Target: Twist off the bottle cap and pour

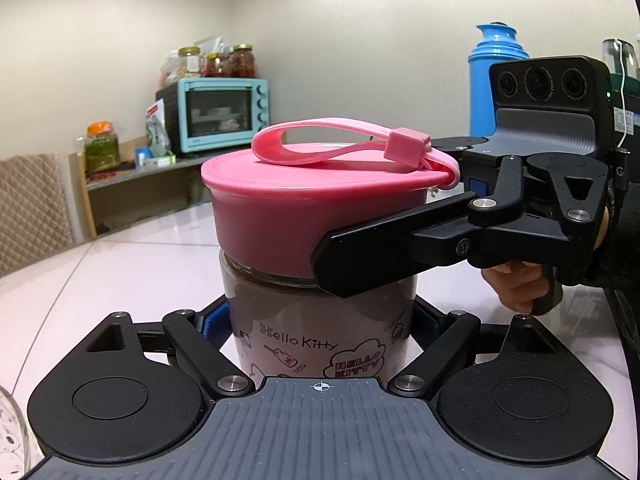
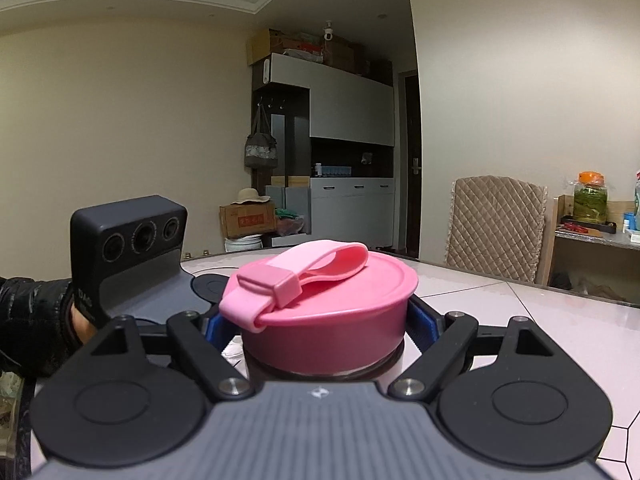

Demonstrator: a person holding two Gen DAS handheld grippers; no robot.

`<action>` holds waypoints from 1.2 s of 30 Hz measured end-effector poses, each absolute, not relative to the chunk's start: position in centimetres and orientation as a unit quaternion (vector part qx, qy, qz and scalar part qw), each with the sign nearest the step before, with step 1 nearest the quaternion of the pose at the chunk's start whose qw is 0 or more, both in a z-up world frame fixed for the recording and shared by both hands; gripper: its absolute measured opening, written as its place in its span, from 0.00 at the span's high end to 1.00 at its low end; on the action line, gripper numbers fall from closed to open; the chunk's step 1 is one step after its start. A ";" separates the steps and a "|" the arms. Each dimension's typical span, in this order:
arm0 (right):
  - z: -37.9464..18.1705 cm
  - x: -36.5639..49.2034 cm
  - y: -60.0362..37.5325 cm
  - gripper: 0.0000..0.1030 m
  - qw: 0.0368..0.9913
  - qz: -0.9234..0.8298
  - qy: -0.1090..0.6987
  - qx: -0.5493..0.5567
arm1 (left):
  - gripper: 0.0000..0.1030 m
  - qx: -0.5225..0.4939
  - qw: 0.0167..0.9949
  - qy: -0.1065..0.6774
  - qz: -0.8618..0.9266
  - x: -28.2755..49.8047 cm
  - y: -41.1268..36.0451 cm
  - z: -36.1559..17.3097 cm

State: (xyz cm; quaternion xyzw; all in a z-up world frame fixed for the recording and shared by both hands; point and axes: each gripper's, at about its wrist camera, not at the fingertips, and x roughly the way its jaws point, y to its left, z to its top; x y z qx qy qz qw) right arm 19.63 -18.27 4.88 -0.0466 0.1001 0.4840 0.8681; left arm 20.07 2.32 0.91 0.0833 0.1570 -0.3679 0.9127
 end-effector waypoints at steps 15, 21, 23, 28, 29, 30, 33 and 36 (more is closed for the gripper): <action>6.3 14.3 -16.6 0.05 0.946 0.296 0.133 -0.025 | 0.13 0.083 0.913 0.157 -0.368 20.3 2.3 0.9; 6.2 13.6 -15.3 0.05 0.961 0.235 0.148 -0.019 | 0.13 0.083 0.913 0.157 -0.368 20.3 2.3 0.9; 6.3 13.6 -14.7 0.04 0.965 0.216 0.151 -0.014 | 0.13 0.083 0.913 0.157 -0.368 20.3 2.3 0.9; 6.5 13.5 -13.0 0.04 0.971 0.184 0.151 -0.011 | 0.12 0.083 0.913 0.157 -0.368 20.3 2.3 0.9; 6.5 13.5 -12.7 0.04 0.972 0.180 0.152 -0.010 | 0.12 0.083 0.913 0.157 -0.368 20.2 2.3 0.9; 6.5 13.5 -12.5 0.04 0.972 0.177 0.152 -0.008 | 0.12 0.083 0.913 0.157 -0.368 20.2 2.3 0.9; 6.4 13.5 -11.8 0.05 0.974 0.170 0.152 -0.005 | 0.12 0.083 0.913 0.157 -0.368 20.3 2.3 0.9; 6.4 13.5 -11.3 0.05 0.975 0.165 0.151 -0.007 | 0.12 0.083 0.913 0.157 -0.368 20.3 2.3 0.9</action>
